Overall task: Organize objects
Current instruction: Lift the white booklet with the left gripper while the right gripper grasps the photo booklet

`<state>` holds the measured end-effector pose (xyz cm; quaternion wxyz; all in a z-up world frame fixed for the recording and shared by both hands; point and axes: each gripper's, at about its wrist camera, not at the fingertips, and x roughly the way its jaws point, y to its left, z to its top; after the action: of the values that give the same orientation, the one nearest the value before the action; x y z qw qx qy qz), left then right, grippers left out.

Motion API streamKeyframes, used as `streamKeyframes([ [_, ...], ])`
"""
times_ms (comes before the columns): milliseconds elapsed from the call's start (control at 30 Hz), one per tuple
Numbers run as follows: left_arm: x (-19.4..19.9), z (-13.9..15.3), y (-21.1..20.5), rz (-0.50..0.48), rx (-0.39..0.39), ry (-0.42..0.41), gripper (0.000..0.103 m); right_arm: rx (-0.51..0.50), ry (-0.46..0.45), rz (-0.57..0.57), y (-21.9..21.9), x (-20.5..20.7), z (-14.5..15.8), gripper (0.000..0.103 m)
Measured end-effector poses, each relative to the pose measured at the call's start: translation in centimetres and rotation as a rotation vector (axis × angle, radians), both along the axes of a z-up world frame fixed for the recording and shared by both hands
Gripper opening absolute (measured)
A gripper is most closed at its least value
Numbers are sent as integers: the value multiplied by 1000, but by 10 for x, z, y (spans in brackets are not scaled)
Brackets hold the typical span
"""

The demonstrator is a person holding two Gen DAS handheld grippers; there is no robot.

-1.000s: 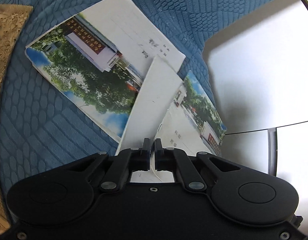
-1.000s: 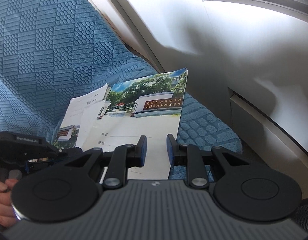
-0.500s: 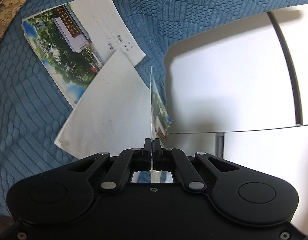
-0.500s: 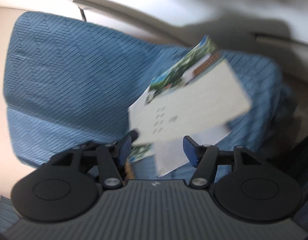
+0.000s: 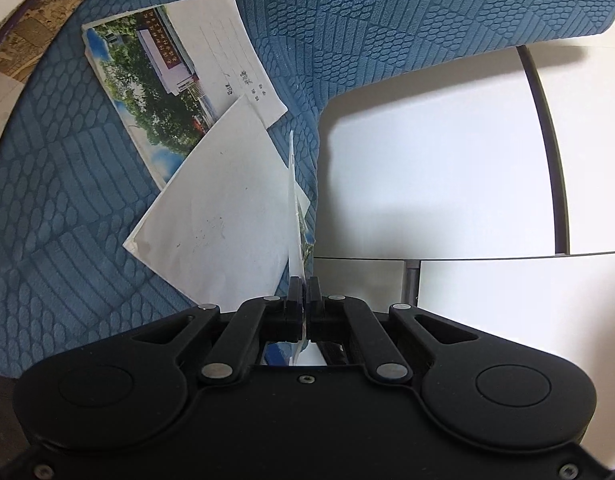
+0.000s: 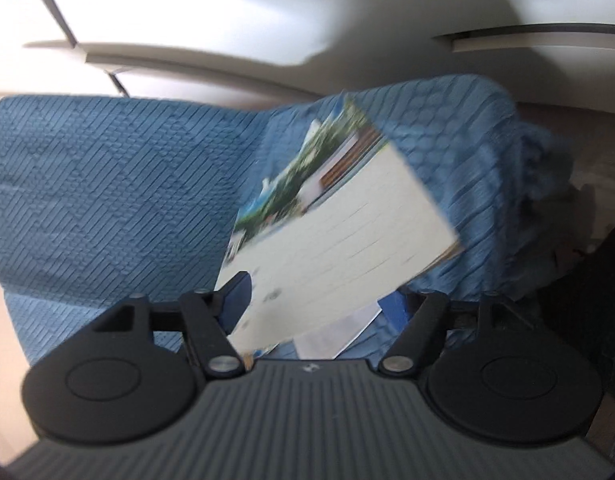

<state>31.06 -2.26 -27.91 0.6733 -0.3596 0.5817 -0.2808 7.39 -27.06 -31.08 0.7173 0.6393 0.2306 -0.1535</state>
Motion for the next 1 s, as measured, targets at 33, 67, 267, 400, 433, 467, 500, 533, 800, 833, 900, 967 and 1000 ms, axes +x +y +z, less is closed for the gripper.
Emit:
streamKeyframes([
  [33,-2,1,3,1,4,-1,0,-9,14,-1,-2,0,0,55],
  [67,-4,2,5,2,7,-1,0,-23,31,-2,-2,-1,0,47],
  [267,-17,0,21,-1,16,20,1,-135,102,17,-1,-17,12,16],
  [400,-29,5,33,7,22,13,1,-202,87,69,4,-17,30,10],
  [433,-31,7,37,10,22,10,1,-209,83,81,5,-17,34,10],
  [467,-34,10,40,12,23,5,1,-218,78,94,7,-16,39,9],
  [500,-36,12,44,15,23,0,1,-231,70,109,9,-16,45,8],
  [533,-38,15,47,19,24,-2,2,-246,65,123,12,-15,50,8],
  [800,-53,40,81,54,-5,-31,2,-312,32,205,37,-9,90,8],
  [833,-54,42,85,63,-12,-33,2,-314,34,213,40,-8,93,8],
  [900,-57,47,95,76,-18,-34,2,-319,43,228,48,-5,99,8],
  [967,-60,53,103,83,-17,-42,2,-326,56,247,56,-1,105,8],
  [1000,-61,55,106,88,-15,-42,2,-329,59,255,60,1,109,8],
])
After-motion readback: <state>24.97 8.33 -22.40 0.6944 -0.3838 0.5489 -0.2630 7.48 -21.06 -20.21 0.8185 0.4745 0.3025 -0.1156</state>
